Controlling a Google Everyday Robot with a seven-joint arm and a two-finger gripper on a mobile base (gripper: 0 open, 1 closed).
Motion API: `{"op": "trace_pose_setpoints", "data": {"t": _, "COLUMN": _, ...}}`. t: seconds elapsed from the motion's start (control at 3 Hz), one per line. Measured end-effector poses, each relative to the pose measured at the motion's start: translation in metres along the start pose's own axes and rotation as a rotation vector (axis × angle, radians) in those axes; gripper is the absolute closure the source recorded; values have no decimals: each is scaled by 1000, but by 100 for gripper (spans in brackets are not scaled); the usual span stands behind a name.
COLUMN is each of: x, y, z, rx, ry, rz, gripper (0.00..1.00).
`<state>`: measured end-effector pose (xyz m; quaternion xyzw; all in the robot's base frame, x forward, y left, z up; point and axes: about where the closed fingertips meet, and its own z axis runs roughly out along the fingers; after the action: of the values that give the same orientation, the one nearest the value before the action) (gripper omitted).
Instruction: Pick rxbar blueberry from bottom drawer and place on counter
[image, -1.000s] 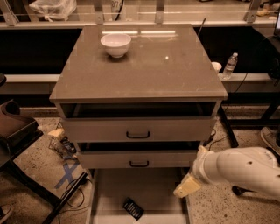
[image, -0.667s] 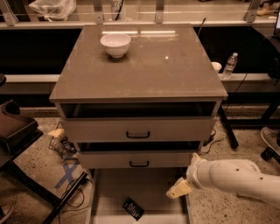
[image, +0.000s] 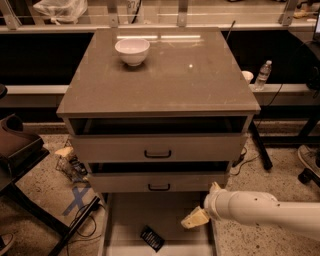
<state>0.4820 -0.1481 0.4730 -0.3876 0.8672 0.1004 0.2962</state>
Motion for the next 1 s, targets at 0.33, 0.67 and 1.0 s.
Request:
{"op": "trace_pose_setpoints", "data": {"t": 0.33, "x": 34, "y": 4, "z": 44, "rx": 8, "ry": 66, "rz": -12, "gripper": 0}}
{"op": "trace_pose_setpoints", "data": {"t": 0.67, "x": 77, "y": 16, "z": 104, "rx": 8, "ry": 116, "rz": -31, "gripper": 0}}
{"op": "trace_pose_setpoints", "data": {"t": 1.0, "x": 99, "y": 25, "z": 164, "rx": 11, "ry": 76, "rz": -21, "gripper": 0}}
